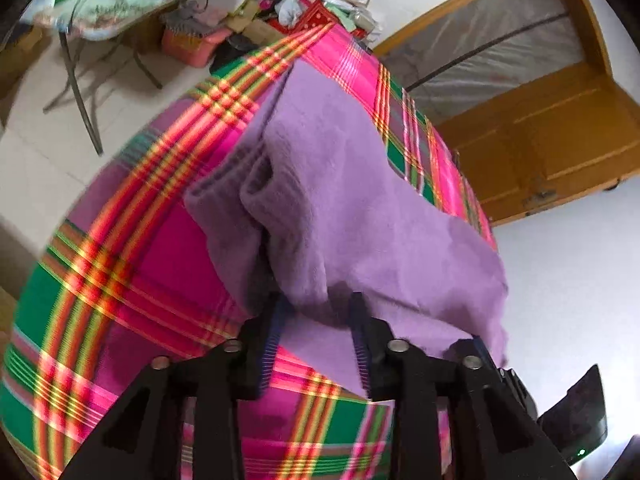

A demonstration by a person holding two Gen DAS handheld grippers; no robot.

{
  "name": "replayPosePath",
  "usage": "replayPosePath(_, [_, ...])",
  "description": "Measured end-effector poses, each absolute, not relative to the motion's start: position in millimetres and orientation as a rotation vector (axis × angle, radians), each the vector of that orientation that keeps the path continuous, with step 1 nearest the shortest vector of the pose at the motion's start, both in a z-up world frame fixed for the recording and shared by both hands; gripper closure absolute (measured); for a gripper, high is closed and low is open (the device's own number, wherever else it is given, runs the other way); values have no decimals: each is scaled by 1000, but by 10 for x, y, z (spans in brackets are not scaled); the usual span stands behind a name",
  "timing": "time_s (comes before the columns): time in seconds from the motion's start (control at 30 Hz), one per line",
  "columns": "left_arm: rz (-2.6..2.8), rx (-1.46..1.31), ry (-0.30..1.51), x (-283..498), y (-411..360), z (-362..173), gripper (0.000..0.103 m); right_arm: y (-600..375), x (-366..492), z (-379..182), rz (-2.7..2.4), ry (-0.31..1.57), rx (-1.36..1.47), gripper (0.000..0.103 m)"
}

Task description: Fold clothes

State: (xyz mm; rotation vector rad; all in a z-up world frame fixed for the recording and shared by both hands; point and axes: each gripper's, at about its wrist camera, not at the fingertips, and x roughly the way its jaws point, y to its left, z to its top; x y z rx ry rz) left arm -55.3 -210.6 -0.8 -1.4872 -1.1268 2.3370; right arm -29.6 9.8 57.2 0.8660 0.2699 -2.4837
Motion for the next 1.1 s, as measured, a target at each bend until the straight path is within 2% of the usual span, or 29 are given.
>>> replayPosePath(0.53, [2258,-1479,-1367,-758,-1979,-73,63,246,-107,628,-2460,207,823,100])
replayPosePath(0.7, [2179,-1474,-1524,-767,-1970,-183,63,227,-70,564,-2425,205,840,100])
replayPosePath(0.87, [2158,-1426,-1564,-720,-1856,-158,63,208,-41,506,-2386,204,856,100])
replayPosePath(0.9, [2142,-1407,-1571,-723,-1826,-147,62,208,-18,504,-2379,202,852,100])
replayPosePath(0.93, [2140,-1403,-1565,-746,-1797,-141,54,212,9,508,-2371,200,844,100])
replayPosePath(0.97, [2141,-1404,-1556,-775,-1767,-136,51,216,31,514,-2366,199,836,100])
replayPosePath(1.1, [2129,-1426,-1561,-872,-1692,-150,51,271,78,558,-2354,170,813,100])
